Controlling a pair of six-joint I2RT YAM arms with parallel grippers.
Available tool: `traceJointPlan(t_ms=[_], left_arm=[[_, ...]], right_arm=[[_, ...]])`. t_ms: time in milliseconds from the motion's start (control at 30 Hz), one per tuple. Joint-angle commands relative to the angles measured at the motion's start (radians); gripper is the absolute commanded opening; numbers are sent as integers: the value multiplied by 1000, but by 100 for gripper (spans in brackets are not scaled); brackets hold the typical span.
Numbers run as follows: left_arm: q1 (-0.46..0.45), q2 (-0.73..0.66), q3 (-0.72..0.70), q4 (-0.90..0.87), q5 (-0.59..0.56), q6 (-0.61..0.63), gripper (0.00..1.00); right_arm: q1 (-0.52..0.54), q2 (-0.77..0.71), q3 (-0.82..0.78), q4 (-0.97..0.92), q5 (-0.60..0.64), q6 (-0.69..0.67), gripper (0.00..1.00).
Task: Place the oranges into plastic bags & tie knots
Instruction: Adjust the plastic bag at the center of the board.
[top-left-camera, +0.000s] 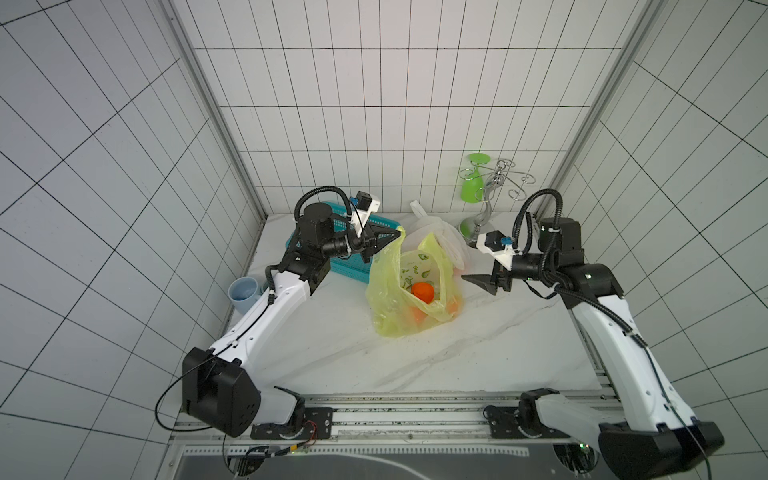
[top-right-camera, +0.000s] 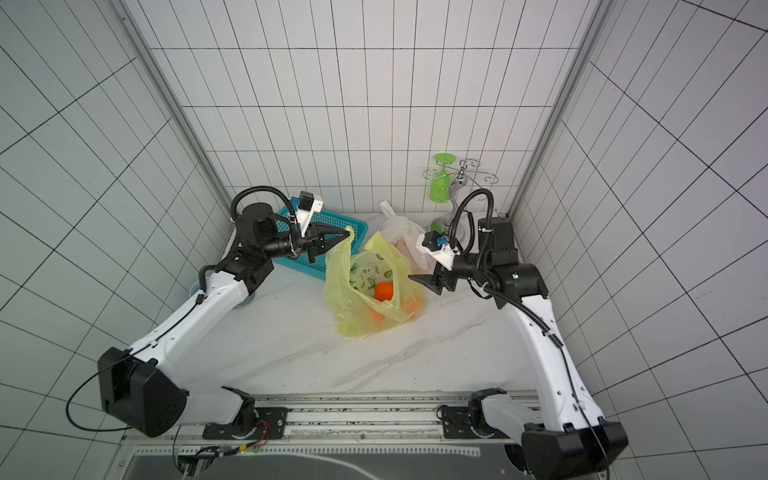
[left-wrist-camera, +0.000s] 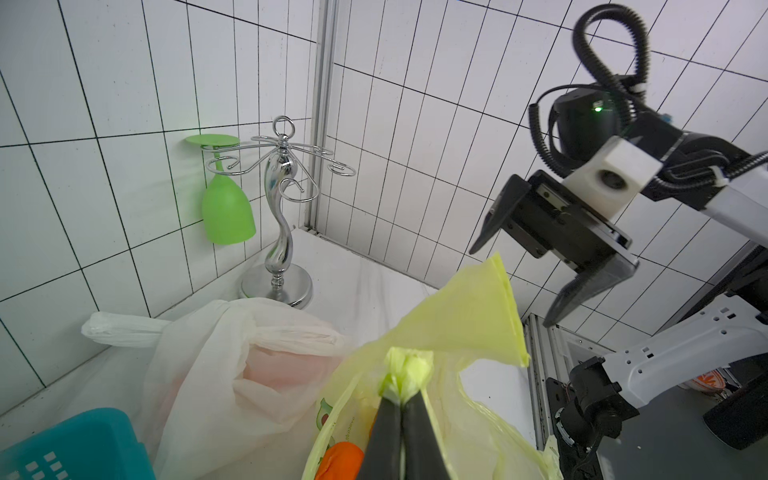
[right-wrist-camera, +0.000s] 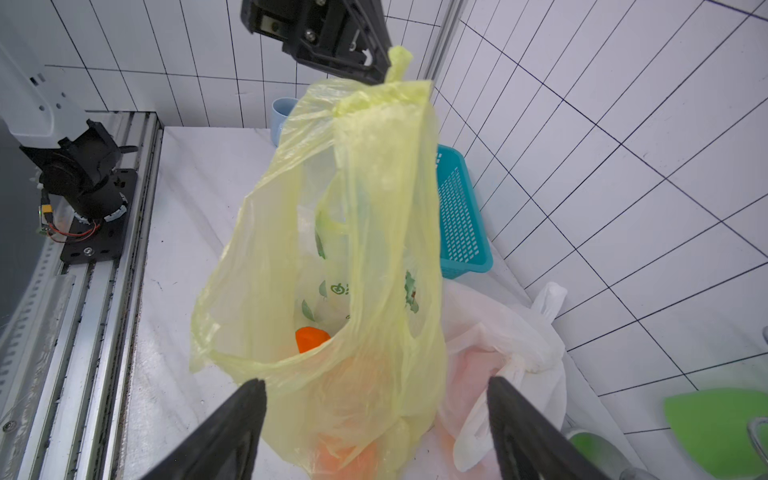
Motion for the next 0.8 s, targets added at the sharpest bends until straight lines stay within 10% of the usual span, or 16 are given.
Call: traceJointPlan(t_ms=[0,267,600,767], left_arm=[[4,-19,13,-12,29,23,0],[4,-22,33,-46,62,44,0],[2,-19,44,-64,65,57,0],[4,-31,39,-63,24,54,0]], right_arm=[[-5,133,122,-34,-158,-112,87],[90,421,313,-154,-229,-285,99],[196,586,421,-23,-196,-172,99],[202,610,445,-38,-220,-152,56]])
